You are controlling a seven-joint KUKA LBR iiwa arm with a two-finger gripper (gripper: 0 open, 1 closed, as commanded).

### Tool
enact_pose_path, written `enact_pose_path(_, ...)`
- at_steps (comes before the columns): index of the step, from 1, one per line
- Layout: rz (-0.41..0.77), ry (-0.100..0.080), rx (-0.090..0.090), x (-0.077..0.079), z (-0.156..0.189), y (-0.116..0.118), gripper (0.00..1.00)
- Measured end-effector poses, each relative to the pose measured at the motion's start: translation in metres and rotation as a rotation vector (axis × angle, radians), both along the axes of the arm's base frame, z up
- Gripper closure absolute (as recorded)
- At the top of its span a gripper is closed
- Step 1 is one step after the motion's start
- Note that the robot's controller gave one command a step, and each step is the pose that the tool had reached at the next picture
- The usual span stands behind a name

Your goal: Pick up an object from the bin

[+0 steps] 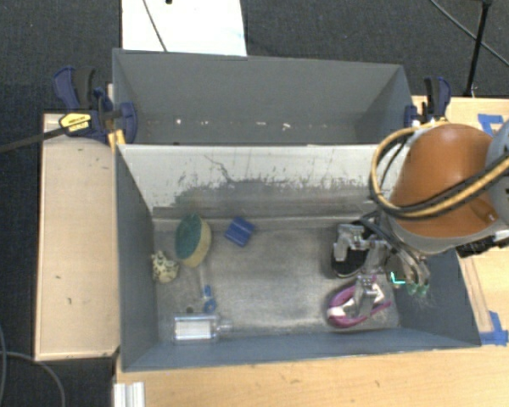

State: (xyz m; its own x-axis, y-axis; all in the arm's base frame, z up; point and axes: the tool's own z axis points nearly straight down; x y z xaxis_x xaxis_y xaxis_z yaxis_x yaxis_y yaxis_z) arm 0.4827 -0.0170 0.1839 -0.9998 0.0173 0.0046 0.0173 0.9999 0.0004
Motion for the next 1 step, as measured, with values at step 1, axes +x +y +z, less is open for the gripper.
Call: enact_pose_path(1,0.089,-0.014,-0.003,0.0629,-0.0916,-0.0849,0.00)
